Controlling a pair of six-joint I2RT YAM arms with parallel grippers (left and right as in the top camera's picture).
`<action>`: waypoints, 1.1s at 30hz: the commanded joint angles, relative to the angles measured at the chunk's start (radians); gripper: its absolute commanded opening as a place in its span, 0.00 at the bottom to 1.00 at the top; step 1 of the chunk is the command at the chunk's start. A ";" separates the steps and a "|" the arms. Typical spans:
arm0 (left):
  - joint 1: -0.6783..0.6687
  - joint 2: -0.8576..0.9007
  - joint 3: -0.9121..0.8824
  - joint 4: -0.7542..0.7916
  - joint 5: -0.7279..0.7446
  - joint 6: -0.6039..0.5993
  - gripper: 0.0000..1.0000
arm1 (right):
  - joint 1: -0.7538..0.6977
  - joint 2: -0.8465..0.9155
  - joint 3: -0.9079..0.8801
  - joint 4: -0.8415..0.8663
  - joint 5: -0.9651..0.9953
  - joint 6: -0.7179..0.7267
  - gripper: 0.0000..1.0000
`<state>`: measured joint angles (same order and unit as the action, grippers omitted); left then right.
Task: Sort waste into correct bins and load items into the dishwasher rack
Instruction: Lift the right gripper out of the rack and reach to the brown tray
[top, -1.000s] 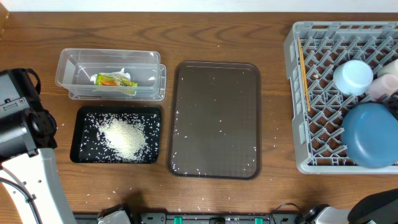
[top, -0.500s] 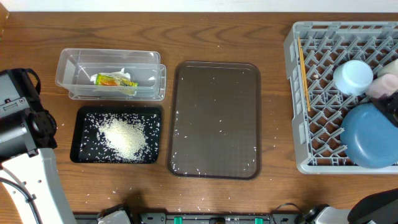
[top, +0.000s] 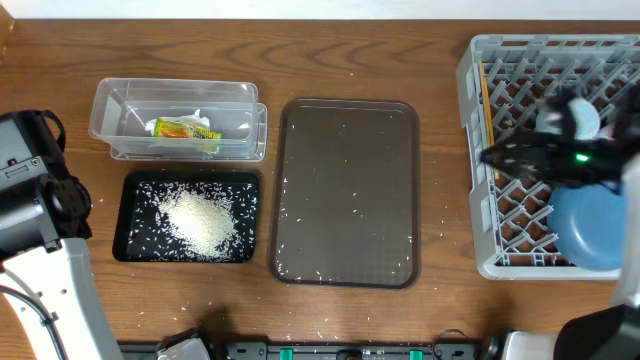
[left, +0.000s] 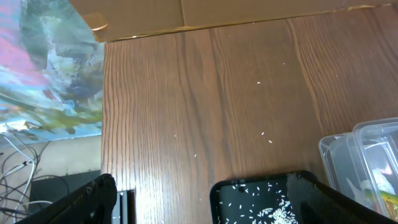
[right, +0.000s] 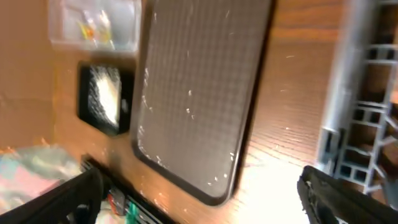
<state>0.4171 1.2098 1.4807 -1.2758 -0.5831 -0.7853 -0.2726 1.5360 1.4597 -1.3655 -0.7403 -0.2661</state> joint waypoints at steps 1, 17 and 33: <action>0.005 -0.001 0.002 -0.003 -0.019 0.003 0.91 | 0.138 -0.019 0.012 0.038 0.208 0.169 0.99; 0.005 -0.001 0.002 -0.003 -0.019 0.003 0.91 | 0.560 0.066 0.011 0.211 0.811 0.693 0.69; 0.005 -0.001 0.002 -0.003 -0.019 0.003 0.90 | 0.607 0.433 0.011 0.334 0.762 0.704 0.47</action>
<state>0.4171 1.2098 1.4807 -1.2758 -0.5831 -0.7853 0.3248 1.9251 1.4597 -1.0409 0.0288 0.4179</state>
